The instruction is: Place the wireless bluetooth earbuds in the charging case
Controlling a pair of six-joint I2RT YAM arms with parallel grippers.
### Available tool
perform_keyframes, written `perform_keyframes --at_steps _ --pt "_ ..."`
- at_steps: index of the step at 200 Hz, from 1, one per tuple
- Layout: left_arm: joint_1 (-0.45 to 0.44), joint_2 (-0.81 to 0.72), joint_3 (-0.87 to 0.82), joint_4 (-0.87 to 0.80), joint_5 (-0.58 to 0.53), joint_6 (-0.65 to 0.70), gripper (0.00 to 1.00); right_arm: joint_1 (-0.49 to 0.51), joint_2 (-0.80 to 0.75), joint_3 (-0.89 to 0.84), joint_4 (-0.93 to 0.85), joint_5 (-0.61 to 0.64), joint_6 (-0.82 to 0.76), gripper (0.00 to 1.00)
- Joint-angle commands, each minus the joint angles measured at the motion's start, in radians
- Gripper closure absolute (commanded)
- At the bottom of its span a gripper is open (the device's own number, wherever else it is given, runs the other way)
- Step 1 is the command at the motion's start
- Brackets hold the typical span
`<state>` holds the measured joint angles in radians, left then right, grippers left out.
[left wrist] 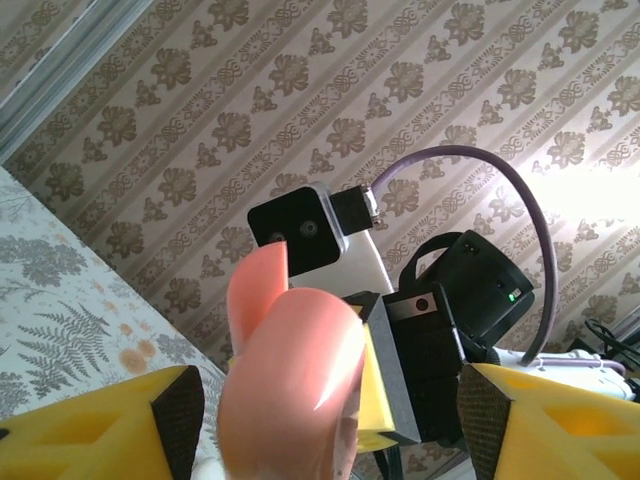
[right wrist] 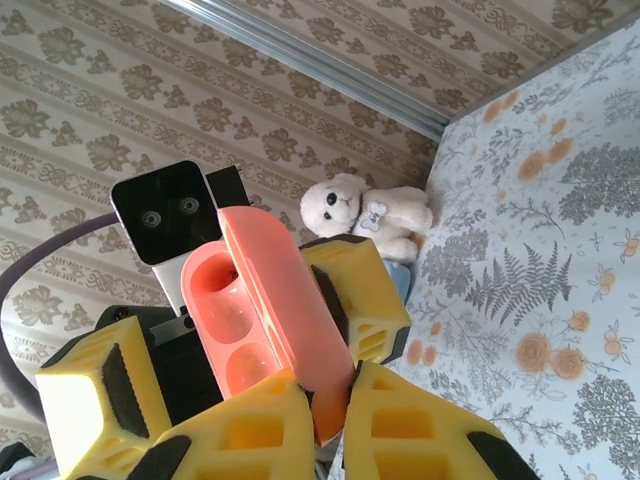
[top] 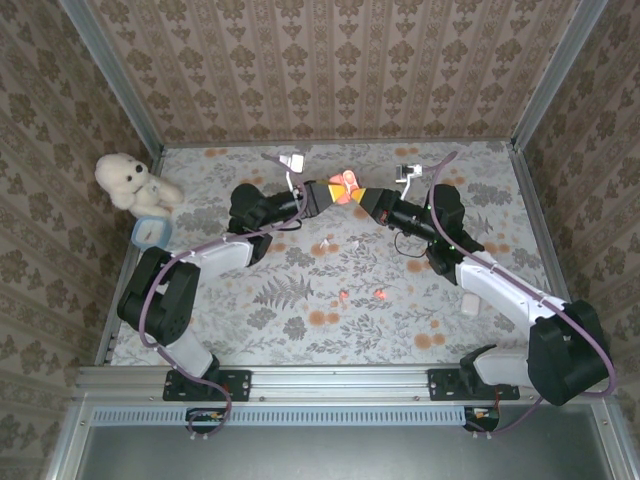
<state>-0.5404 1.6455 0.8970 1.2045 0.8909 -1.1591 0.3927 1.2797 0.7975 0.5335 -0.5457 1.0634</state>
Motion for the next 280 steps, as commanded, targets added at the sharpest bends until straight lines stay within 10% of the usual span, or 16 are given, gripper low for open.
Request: perform_keyframes --at_steps 1,41,73,99,280 --pt "0.033 -0.029 -0.034 -0.025 -0.015 0.054 0.27 -0.006 -0.022 0.057 -0.047 0.008 -0.048 0.93" --pt "0.136 -0.152 -0.063 -0.352 0.035 0.266 0.18 -0.031 -0.011 0.132 -0.182 -0.068 -0.126 0.93" --pt "0.151 -0.301 0.084 -1.089 -0.010 0.782 0.14 -0.057 0.002 0.194 -0.312 -0.165 -0.220 0.93" --pt "0.161 -0.322 0.201 -1.385 -0.024 0.994 0.14 -0.071 0.014 0.233 -0.406 -0.217 -0.290 0.94" --pt "0.068 -0.153 0.599 -1.999 -0.086 1.387 0.13 -0.075 0.141 0.267 -0.523 -0.263 -0.389 1.00"
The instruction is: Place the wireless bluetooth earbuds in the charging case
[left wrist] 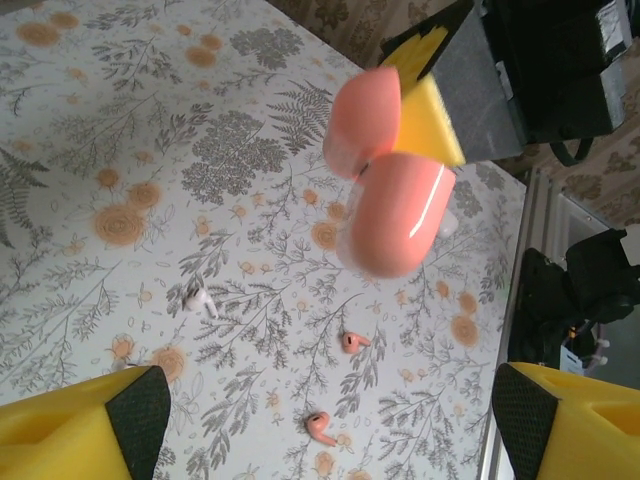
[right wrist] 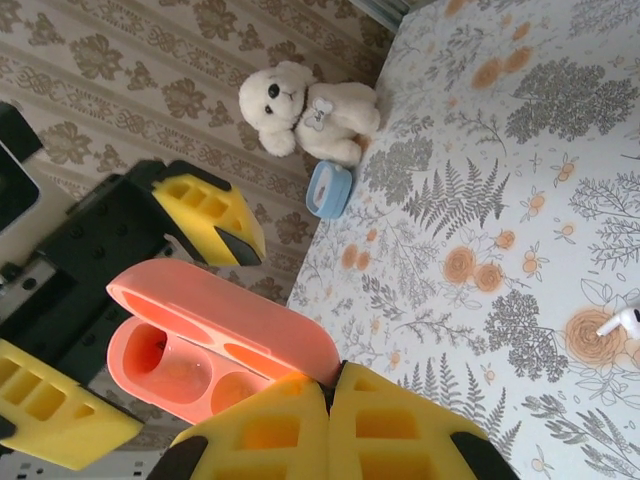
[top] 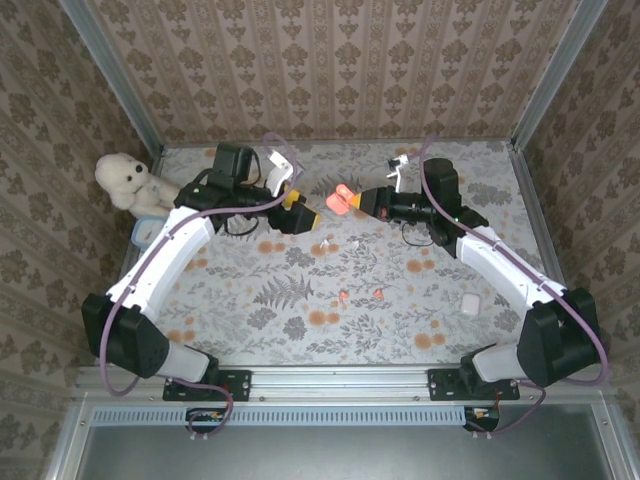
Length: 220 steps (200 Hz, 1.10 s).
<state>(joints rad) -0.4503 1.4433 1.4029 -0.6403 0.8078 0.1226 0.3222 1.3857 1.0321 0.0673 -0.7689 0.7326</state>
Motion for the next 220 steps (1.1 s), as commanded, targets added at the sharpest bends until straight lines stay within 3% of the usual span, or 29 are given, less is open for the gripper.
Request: perform_keyframes --at_steps 1,85,220 --pt "-0.026 0.052 0.098 -0.160 -0.003 0.109 0.13 -0.004 0.037 0.032 -0.058 -0.041 -0.060 1.00" --pt "-0.135 0.216 0.282 -0.402 -0.130 0.252 0.16 -0.002 0.073 0.056 -0.122 -0.070 -0.119 1.00" --pt "-0.142 0.246 0.297 -0.296 -0.056 0.215 0.34 0.006 0.067 0.054 -0.139 -0.084 -0.136 1.00"
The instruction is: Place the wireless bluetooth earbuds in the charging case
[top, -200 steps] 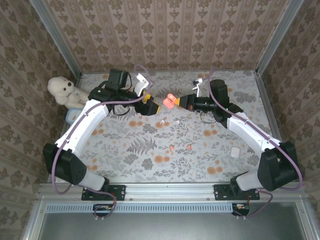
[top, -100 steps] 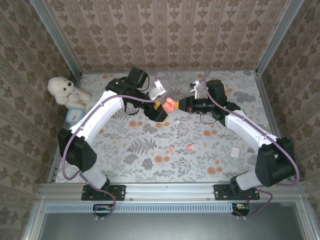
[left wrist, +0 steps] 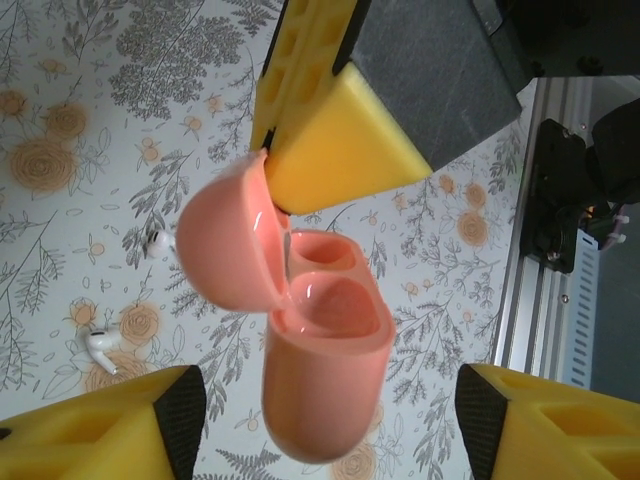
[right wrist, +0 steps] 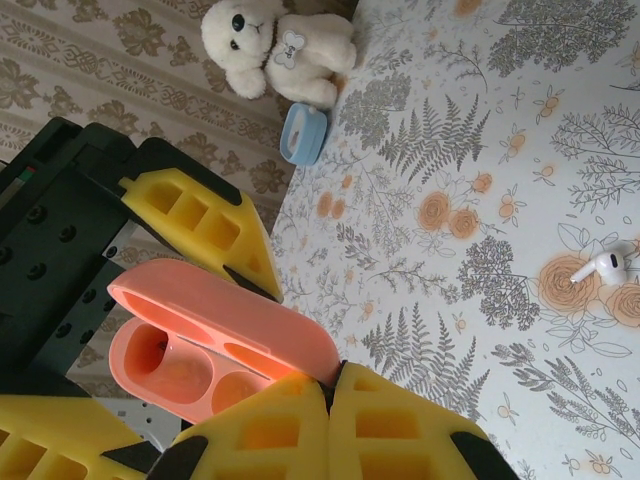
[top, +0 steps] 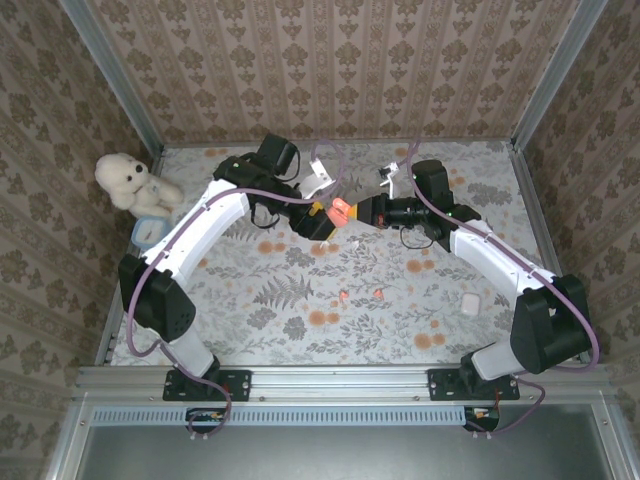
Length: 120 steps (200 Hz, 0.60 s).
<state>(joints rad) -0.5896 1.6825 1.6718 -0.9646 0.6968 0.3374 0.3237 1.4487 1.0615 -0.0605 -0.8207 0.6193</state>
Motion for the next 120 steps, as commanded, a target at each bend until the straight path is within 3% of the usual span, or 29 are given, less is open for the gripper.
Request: perform_keyframes --at_steps 1,120 --pt "-0.003 0.007 0.028 0.030 0.056 0.000 0.34 0.005 0.004 0.025 -0.012 -0.032 -0.023 1.00" --pt "0.002 0.022 0.023 0.057 0.104 -0.009 0.56 0.007 0.016 0.037 -0.013 -0.029 -0.021 1.00"
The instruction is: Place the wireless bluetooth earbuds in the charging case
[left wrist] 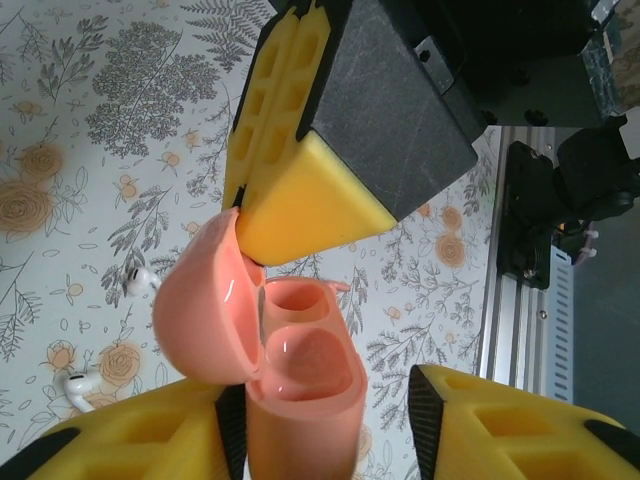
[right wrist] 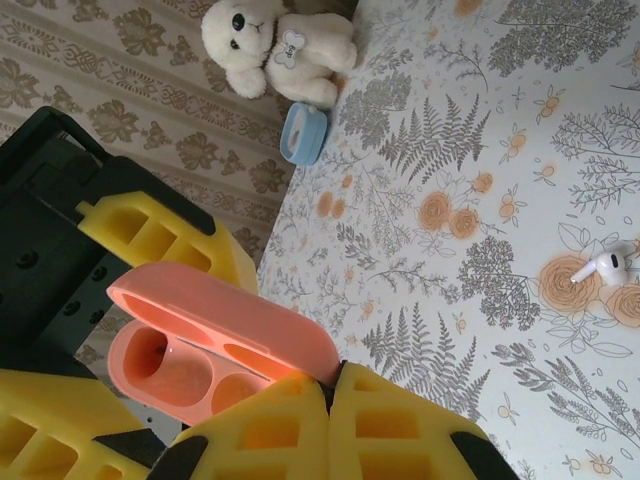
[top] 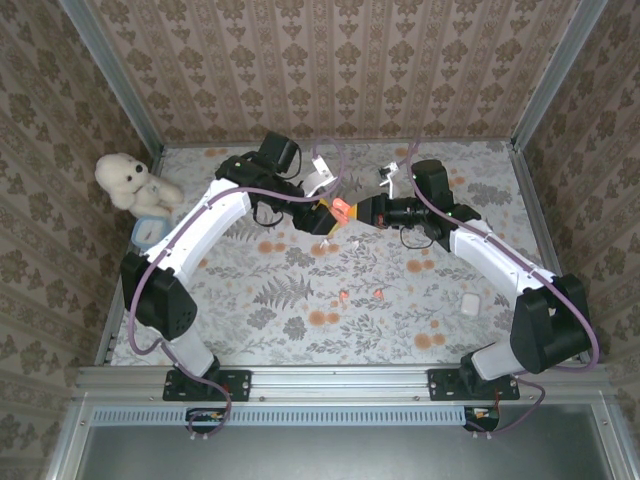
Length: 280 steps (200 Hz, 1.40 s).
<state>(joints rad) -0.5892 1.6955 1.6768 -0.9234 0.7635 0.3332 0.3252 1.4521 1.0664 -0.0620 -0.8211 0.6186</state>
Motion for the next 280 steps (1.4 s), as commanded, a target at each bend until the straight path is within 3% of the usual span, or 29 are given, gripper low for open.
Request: perform_keyframes --at_steps 1,80,119,147,159,175,208,244,280 --pt "0.002 0.009 0.017 0.016 0.037 -0.005 0.56 0.006 0.013 0.032 -0.011 -0.029 -0.020 1.00" --pt "0.003 0.004 0.001 0.044 0.049 -0.019 0.71 0.005 0.010 0.031 -0.010 -0.024 -0.018 1.00" --pt "0.005 0.000 -0.018 0.062 0.059 -0.029 0.83 0.006 0.008 0.043 -0.013 -0.018 -0.014 1.00" --pt "0.005 -0.012 -0.047 0.084 0.068 -0.037 0.98 0.003 0.004 0.061 -0.017 -0.011 -0.005 1.00" --pt "0.006 -0.021 -0.065 0.097 0.064 -0.042 1.00 0.002 0.000 0.072 -0.026 -0.005 0.000 0.86" --pt "0.008 -0.043 -0.099 0.128 0.059 -0.051 1.00 -0.009 -0.016 0.087 -0.044 0.004 0.001 0.59" --pt "0.030 -0.124 -0.221 0.269 0.050 -0.088 1.00 -0.047 -0.104 0.105 -0.112 0.031 0.001 0.31" --pt "0.048 -0.265 -0.444 0.582 0.032 -0.119 1.00 -0.063 -0.208 0.071 -0.185 0.105 0.043 0.17" --pt "0.046 -0.398 -0.713 1.009 -0.017 -0.133 1.00 -0.064 -0.308 -0.033 -0.239 0.232 0.124 0.16"
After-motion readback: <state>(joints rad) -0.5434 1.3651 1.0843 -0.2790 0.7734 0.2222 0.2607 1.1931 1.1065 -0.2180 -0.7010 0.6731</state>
